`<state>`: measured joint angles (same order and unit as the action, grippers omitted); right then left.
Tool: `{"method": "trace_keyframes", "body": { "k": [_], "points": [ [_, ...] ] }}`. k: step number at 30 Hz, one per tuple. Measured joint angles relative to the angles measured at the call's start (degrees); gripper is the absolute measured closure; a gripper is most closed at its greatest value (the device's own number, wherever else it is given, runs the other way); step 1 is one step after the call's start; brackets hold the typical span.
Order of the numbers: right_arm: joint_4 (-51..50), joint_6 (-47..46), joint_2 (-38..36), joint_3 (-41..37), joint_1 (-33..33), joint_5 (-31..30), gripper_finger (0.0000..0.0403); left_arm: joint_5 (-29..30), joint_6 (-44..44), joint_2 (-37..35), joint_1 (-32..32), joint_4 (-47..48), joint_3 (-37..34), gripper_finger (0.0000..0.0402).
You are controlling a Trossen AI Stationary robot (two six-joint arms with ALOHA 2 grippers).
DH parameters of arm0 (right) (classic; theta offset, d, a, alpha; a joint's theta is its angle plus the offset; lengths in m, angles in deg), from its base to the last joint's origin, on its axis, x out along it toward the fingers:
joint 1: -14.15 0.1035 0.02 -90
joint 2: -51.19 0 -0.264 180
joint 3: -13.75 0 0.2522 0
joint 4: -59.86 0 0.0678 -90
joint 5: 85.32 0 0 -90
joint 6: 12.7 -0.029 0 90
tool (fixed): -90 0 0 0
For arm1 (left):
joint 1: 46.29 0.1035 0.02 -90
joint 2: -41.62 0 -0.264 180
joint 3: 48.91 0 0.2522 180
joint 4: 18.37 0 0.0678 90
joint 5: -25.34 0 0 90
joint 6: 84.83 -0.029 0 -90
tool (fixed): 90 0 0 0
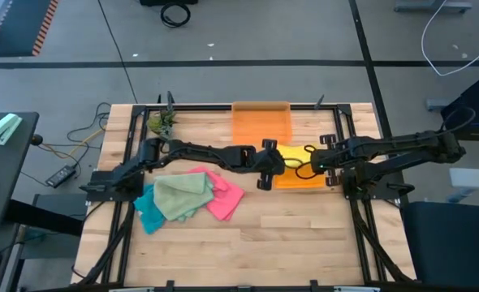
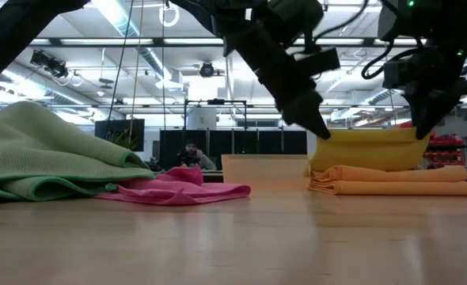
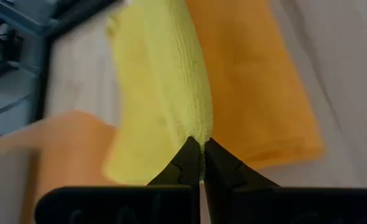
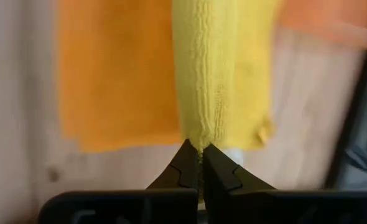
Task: Fold microfiber towels
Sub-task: Stack the yellow microfiber cloth on top of the orange microfiber cloth
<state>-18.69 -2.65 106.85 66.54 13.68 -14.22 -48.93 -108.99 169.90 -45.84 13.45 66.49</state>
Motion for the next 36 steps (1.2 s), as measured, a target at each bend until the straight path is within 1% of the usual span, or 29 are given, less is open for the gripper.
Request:
{"method": "trace_keyframes", "body": {
  "k": [6, 11, 15, 17, 20, 26, 29, 30, 32, 34, 36],
  "points": [
    [-0.49, 3.33, 0.02, -0.04, 3.69, 9.63, 0.0397, 0.03, -0.09, 0.16, -1.10, 0.16, -0.02, 0.0392],
    [-0.36, 3.54, 0.25, -0.04, 4.92, 10.65, 0.0391, -0.01, 2.13, 0.16, -1.54, 0.40, -0.02, 0.0391],
    [-0.38, 3.55, 0.33, -0.04, 4.92, 10.32, 0.0367, -0.07, 4.66, 0.16, -2.26, 0.65, -0.02, 0.0392],
    [-0.56, 3.54, 0.31, -0.06, 4.65, 10.19, 0.0352, -1.44, 5.96, 0.16, -2.34, 0.96, -0.02, 0.0389],
    [-0.96, 3.49, 0.31, -0.10, 4.19, 10.13, 0.0323, -4.22, 8.20, 0.16, -2.34, 1.38, -0.02, 0.0363],
    [-1.28, 2.53, 0.33, 0.25, 3.83, 7.83, 0.0241, -5.14, 13.84, 0.16, -2.34, 1.56, -0.04, 0.0266],
    [-1.73, 1.83, 0.33, 2.65, 3.85, 7.83, 0.0210, -8.69, 16.04, 0.16, -2.34, 3.33, -0.04, 0.0225],
    [-2.10, 1.22, 0.33, 3.85, 3.85, 7.83, 0.0204, -9.91, 16.04, 0.16, -2.34, 4.14, -0.04, 0.0214],
    [-2.59, -1.26, 0.33, 6.95, 3.83, 7.82, 0.0197, -10.25, 14.71, 0.11, -2.34, 5.21, -0.07, 0.0196],
    [-2.52, -7.05, 0.33, 10.46, 3.59, 8.13, 0.0195, -9.83, 15.03, -0.74, -1.97, 5.09, -0.13, 0.0185],
    [-3.04, -14.67, 0.31, 13.04, 2.09, 10.17, 0.0199, -9.79, 15.12, -2.18, -0.93, 3.03, -0.11, 0.0183]
  ]
}}
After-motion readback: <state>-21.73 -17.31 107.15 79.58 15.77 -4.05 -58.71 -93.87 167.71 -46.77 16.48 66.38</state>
